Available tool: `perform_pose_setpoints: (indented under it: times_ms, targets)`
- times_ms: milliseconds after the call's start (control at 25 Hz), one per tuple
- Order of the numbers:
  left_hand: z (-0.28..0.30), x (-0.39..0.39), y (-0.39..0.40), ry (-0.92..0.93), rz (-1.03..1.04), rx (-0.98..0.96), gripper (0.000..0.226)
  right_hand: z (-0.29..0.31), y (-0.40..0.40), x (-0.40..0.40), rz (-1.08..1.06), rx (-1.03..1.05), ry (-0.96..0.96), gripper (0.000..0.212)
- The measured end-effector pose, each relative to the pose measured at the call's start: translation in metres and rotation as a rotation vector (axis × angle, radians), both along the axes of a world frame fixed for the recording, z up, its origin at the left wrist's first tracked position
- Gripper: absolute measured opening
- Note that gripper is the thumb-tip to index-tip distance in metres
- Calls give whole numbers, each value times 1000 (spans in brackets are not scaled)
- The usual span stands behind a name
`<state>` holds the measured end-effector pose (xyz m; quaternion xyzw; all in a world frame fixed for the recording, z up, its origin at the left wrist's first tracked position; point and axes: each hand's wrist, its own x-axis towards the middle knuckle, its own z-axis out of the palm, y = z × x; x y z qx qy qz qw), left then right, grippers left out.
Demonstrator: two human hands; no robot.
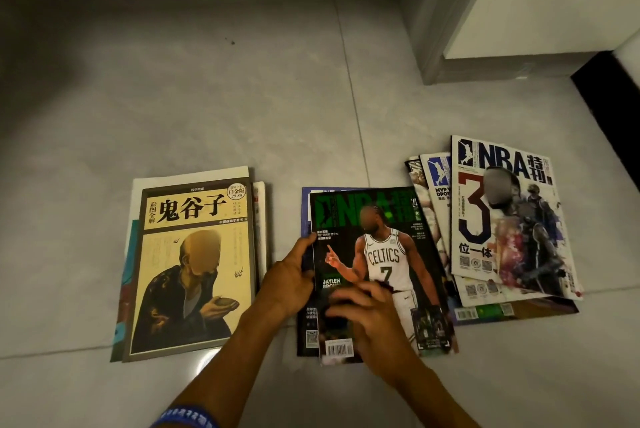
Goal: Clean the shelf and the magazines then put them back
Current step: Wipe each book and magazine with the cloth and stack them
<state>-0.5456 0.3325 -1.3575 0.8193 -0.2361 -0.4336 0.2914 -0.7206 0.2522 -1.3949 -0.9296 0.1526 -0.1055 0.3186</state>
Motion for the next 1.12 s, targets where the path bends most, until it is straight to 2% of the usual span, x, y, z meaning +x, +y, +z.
perform_pose_setpoints:
  times_ms: [80, 200, 320, 400, 560, 680, 760, 880, 1000, 1120]
  targets:
    - [-3, 0, -2, -28, -11, -2, 65, -1, 14, -34, 142, -21, -4, 36]
    - [-1, -1, -7, -57, -17, 23, 60, 0, -16, -14, 226, -70, 53, 35]
    - [3, -2, -8, -47, -19, 47, 59, 2, -45, 29, -35, -19, 34, 43]
    - [7, -4, -7, -41, -10, 46, 57, 0, -30, 24, -133, 19, 39, 42]
    - [4, -7, -2, -49, -21, 56, 53, -2, 23, -49, 64, -10, 31, 40]
    - [0, -8, -2, -83, -58, 79, 58, 3, -2, -36, 163, -36, 42, 36]
    - [-1, -10, -1, -77, -77, 89, 62, 8, -31, 2, 76, 7, 82, 36]
    - [-2, -11, -2, -45, -48, 71, 63, 2, -86, 68, -169, 90, 140, 45]
    - [1, -14, -3, -51, -69, 57, 84, -3, -102, 87, -299, 106, 180, 48]
    - [1, -16, -1, -109, -97, 69, 103, -6, -57, 21, -213, 54, 107, 36]
